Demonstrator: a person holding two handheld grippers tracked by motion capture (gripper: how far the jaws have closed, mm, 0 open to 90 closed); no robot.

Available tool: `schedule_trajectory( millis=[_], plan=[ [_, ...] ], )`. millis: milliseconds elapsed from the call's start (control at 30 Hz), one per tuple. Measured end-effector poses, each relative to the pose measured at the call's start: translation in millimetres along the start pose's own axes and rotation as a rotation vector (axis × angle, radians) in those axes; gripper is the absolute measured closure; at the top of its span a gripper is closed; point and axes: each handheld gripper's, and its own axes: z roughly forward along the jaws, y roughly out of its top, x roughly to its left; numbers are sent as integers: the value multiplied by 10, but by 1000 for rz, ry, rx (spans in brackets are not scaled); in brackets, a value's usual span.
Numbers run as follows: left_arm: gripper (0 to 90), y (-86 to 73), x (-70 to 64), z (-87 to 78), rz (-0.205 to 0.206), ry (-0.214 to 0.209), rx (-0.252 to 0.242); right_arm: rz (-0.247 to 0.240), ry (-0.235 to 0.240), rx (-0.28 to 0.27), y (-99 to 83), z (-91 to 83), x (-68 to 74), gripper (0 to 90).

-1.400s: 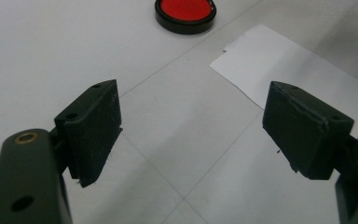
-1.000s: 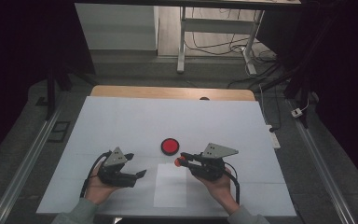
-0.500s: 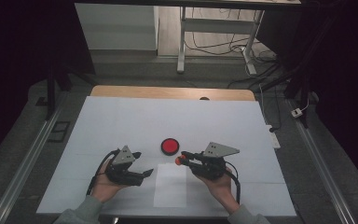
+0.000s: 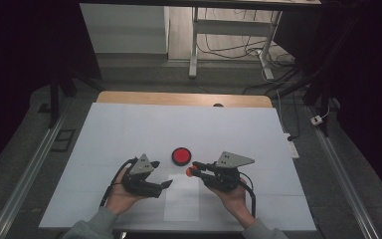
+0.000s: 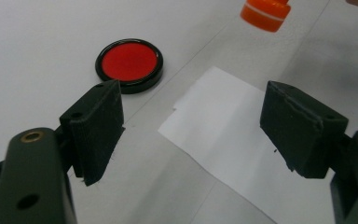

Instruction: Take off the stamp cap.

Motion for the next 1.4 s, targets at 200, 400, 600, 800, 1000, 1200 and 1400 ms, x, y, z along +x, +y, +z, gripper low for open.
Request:
schedule_trajectory(
  millis=[200,400,600,800,1000,1200,1400],
  plan=[
    [218,49,-60,62,28,-3,13,2,7,5,-4,19,8,720],
    [218,109,-136,120,60,-14,21,-2,11,3,5,40,21,720],
    [219,162,-167,170,68,-22,19,-6,18,9,7,74,41,720],
    [221,195,-192,212,78,-29,23,-7,18,8,10,82,45,720],
    [256,210,-209,253,95,-34,31,-8,19,11,7,97,49,720],
    [295,221,-220,296,97,-32,38,-9,21,13,6,99,52,720],
    [328,232,-227,336,104,-29,39,-8,21,15,3,103,54,719]
  ],
)
